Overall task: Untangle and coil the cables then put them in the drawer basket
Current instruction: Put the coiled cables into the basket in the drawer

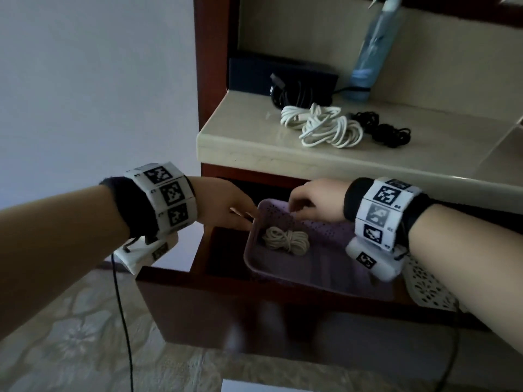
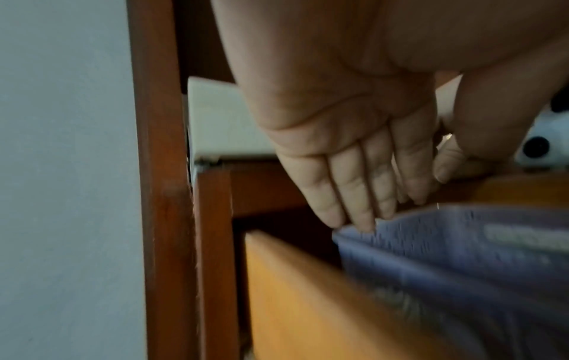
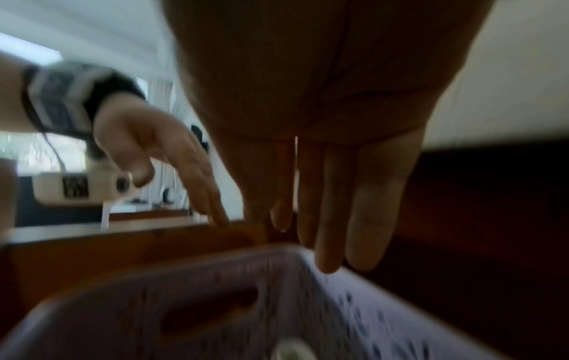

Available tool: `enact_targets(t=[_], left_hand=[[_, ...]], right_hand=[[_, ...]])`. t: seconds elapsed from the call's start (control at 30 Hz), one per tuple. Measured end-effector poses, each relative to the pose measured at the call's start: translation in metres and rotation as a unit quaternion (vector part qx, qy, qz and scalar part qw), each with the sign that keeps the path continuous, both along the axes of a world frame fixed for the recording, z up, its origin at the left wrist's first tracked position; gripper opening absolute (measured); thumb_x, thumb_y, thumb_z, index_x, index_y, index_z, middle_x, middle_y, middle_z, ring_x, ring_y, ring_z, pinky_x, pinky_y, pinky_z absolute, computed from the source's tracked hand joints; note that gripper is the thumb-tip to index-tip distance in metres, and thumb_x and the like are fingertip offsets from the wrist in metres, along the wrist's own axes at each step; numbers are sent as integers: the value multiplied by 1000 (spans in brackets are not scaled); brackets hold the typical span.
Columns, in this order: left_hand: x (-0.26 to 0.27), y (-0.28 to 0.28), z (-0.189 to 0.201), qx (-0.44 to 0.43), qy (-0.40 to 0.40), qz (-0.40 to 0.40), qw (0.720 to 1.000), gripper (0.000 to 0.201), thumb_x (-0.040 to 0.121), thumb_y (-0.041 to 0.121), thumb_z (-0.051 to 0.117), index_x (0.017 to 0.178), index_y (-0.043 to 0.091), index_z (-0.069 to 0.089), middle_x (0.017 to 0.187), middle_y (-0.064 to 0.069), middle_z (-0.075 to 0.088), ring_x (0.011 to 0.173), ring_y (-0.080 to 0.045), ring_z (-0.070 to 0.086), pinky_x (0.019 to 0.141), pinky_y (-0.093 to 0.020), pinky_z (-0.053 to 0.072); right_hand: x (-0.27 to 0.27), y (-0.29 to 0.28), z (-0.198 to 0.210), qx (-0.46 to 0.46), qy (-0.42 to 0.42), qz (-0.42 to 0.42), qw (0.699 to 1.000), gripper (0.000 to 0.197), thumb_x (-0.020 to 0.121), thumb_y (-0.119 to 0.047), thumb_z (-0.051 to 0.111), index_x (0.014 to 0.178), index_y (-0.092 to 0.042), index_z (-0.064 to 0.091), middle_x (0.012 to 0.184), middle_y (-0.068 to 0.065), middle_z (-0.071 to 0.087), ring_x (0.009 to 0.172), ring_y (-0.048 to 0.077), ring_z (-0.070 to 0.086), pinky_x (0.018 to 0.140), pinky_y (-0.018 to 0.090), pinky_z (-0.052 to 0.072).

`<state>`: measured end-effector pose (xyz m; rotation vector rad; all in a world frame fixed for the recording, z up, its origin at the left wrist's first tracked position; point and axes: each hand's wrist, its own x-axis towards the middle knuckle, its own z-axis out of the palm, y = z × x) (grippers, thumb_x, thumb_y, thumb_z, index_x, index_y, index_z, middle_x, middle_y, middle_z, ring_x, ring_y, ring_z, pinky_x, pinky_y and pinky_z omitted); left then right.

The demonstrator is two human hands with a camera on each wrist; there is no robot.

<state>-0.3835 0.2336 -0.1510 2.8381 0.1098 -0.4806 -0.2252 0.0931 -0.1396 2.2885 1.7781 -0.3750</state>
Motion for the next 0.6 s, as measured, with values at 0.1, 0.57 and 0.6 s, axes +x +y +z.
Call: enact_targets(t=[0.1,0.57,0.6], left_hand=[[5,-8,43,-56,-106,60,991,26,94,31,53,116,28,65,103,18,64,88,8,57,79,-1,37],[100,-48,78,61,-258,169,949,37,93,21,56,128,8,56,129,-10,54,113,-24,55,87,-26,41],[103,-45,76,56,-267,177,946,33,93,20,57,124,10,60,125,-8,57,108,-23,57,83,-27,43]], right_hand=[[0,-18,46,103,8,-18,994,23,90,-31,56,111,-21,61,109,-4,63,96,14,57,83,26,43],[56,-18,76,294,-46,-156,942,36,88,-12,58,122,-23,58,121,2,61,109,22,56,92,28,44],[58,-19,75,297,-47,-159,941,38,87,-9,58,122,-24,58,122,2,61,109,22,56,92,29,44]])
